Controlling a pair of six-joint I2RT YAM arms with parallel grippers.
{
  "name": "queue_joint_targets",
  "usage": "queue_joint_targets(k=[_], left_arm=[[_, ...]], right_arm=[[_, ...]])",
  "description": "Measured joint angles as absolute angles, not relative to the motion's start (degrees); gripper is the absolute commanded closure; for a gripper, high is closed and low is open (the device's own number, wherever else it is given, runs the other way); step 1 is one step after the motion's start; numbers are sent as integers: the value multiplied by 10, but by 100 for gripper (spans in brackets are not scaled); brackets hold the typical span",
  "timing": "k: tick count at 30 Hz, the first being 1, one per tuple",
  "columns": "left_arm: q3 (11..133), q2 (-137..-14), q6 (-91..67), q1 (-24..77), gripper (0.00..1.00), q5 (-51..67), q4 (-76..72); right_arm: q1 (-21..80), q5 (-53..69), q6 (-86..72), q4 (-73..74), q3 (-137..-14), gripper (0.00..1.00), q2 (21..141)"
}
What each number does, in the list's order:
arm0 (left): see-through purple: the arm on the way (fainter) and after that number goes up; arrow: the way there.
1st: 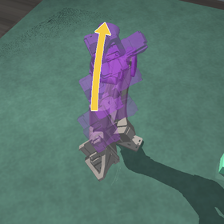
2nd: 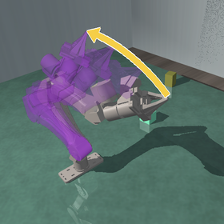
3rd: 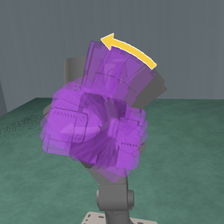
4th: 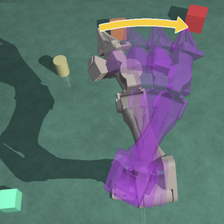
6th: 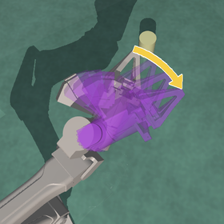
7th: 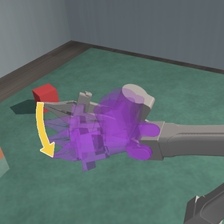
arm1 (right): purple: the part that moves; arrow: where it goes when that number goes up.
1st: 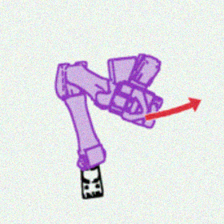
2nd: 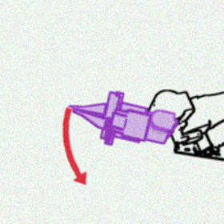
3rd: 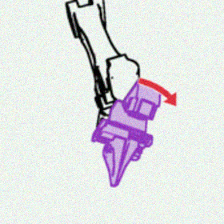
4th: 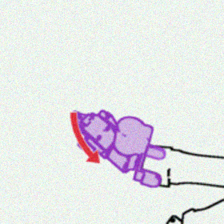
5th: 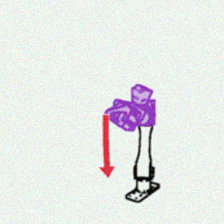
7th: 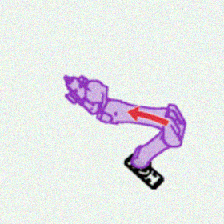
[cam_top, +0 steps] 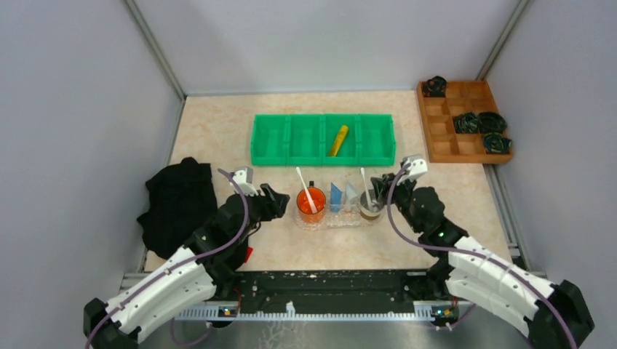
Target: Prepare toiletry sets of a toothbrush and toothpaste on the tray
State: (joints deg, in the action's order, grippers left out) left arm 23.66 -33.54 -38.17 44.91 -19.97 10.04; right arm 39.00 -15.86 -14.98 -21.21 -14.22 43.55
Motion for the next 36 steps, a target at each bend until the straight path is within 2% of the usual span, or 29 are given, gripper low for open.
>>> queue_joint_targets(k=[2, 5, 9, 14, 17, 21, 26, 32, 36], left_arm=[[241, -348, -373, 449, 30, -201, 99], [259, -382, -360, 449, 16, -207, 96], [287, -420, -345, 449, 7, -213, 95], [338, -468, -326, 449, 5, -207, 109], [368, -498, -315, 449, 5, -190, 126], [374, -507, -307, 449, 4, -156, 140], [365, -495, -303, 449, 5, -115, 142], [352, -490, -303, 449, 5, -76, 136], [348, -497, -303, 449, 5, -61, 126]], right_arm=[[390, -171, -139, -146, -210, 57, 425], [390, -188, -119, -58, -376, 57, 468], [386, -184, -100, 42, -677, 53, 626], [349, -104, -116, 154, -941, 49, 844], [322, -50, -134, 214, -1007, 47, 961], [297, 6, -150, 313, -1082, 37, 1118], [277, 39, -155, 425, -1205, 38, 1280], [265, 42, -160, 499, -1305, 45, 1348], [263, 39, -168, 510, -1312, 47, 1349]])
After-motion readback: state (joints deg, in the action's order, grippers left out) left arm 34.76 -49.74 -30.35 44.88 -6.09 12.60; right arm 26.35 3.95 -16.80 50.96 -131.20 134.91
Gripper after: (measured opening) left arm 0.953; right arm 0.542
